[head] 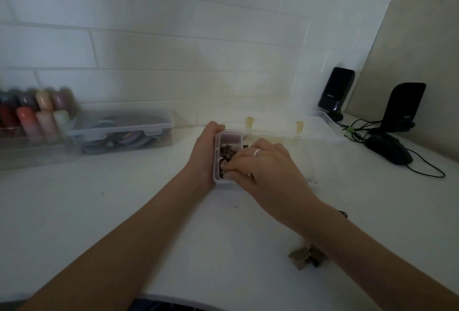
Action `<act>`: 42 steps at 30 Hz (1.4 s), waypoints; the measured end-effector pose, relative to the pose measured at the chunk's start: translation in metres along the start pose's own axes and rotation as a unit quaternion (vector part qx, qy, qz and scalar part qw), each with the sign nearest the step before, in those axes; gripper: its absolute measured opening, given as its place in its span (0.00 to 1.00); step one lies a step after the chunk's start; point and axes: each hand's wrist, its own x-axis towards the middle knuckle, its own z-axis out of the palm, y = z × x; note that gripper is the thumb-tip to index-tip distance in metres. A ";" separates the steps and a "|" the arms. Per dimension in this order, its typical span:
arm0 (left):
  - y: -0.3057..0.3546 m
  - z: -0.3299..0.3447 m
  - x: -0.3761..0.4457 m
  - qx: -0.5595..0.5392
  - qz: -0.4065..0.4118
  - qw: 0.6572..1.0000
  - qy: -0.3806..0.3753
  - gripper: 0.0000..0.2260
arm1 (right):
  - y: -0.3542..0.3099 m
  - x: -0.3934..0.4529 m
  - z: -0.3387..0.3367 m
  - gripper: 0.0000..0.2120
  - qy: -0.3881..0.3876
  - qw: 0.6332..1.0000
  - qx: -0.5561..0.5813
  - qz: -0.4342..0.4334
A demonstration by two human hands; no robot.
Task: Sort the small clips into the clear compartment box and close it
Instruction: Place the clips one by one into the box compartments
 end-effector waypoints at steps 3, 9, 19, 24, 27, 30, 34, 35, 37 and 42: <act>-0.002 -0.003 0.004 0.014 0.020 1.000 -0.011 0.17 | 0.004 0.012 -0.011 0.05 -0.086 0.996 0.032 0.016; -0.004 -0.004 0.001 0.016 0.035 0.999 -0.025 0.13 | 0.008 0.030 -0.023 0.02 0.046 0.990 0.119 0.054; -0.002 -0.003 0.001 -0.007 0.019 1.000 -0.021 0.11 | 0.007 0.044 -0.013 0.08 -0.105 0.991 0.058 0.058; -0.002 -0.001 -0.002 -0.009 0.007 1.000 -0.024 0.12 | 0.017 0.043 -0.014 0.07 -0.049 0.996 0.045 0.066; -0.002 -0.001 -0.003 -0.008 -0.003 0.999 -0.032 0.12 | 0.015 0.040 -0.007 0.11 -0.099 0.993 0.027 0.053; -0.002 -0.001 -0.005 -0.008 0.001 0.999 -0.040 0.13 | 0.018 0.041 -0.018 0.12 -0.097 0.994 0.032 0.029; -0.001 0.003 -0.010 -0.008 -0.012 0.999 -0.034 0.14 | 0.027 0.022 -0.047 0.11 -0.036 0.994 0.083 0.069; -0.001 0.003 -0.010 -0.002 -0.011 1.000 -0.029 0.14 | 0.032 0.011 -0.055 0.09 -0.055 0.990 0.098 0.082; -0.002 0.002 -0.008 0.009 -0.010 1.000 -0.022 0.18 | 0.041 -0.014 -0.066 0.07 -0.116 0.981 0.117 0.097; -0.002 0.001 -0.007 0.015 -0.011 0.998 -0.054 0.23 | 0.049 -0.079 -0.064 0.10 -0.078 0.982 0.101 0.141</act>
